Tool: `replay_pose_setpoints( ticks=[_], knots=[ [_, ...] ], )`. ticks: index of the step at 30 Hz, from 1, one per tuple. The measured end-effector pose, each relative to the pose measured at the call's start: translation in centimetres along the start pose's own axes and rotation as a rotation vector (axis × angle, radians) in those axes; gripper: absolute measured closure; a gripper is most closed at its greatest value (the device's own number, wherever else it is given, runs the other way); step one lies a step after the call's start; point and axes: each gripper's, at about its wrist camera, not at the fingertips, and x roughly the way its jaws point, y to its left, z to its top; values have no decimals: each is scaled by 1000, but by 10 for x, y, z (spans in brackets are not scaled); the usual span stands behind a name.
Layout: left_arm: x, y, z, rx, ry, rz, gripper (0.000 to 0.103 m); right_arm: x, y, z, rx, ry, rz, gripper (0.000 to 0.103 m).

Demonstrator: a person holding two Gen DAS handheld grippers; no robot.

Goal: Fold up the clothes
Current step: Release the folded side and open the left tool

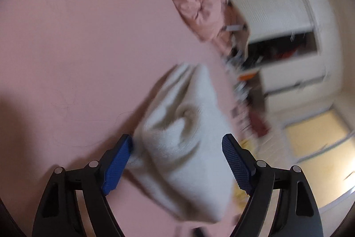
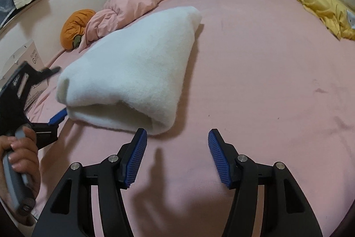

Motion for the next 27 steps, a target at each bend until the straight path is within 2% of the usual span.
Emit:
replay_pose_setpoints(
  ticks=[2,4,7,8,11,13,16,18,19,21,24,27],
  knots=[
    [0,3,-1,-16,3,11,24,1,-1,-1,9,1,2,45],
    [-9,1,-4,-21,-33,-17,26,2,-3,-1,15,6,4,45],
    [-7,-12,-11,44,-13,-30,26,4,-6,-2,35,12,9,45],
    [-4,-11,-12,30,-2,-41,26,5,-6,-2,39,13,10,45],
    [-8,-13,-9,-61,-6,-130,26,7,-6,-2,41,21,13,45],
    [-11,-25,-8,-38,-20,-157,26,6,-6,-2,44,16,15,45],
    [-1,-35,-12,73,-13,-71,25,7,-6,0,51,16,18,45],
    [23,-21,-14,64,78,47,25,4,-1,2,40,-7,21,45],
    [31,-16,-15,51,106,69,29,3,2,3,33,-18,22,45],
    [29,-24,-19,103,73,75,30,10,15,8,-37,-37,-7,45],
    [30,-51,-26,222,57,13,30,18,30,18,-106,-71,-43,45],
    [55,-47,-25,229,110,71,34,25,36,30,-108,-120,-88,45]
  ],
)
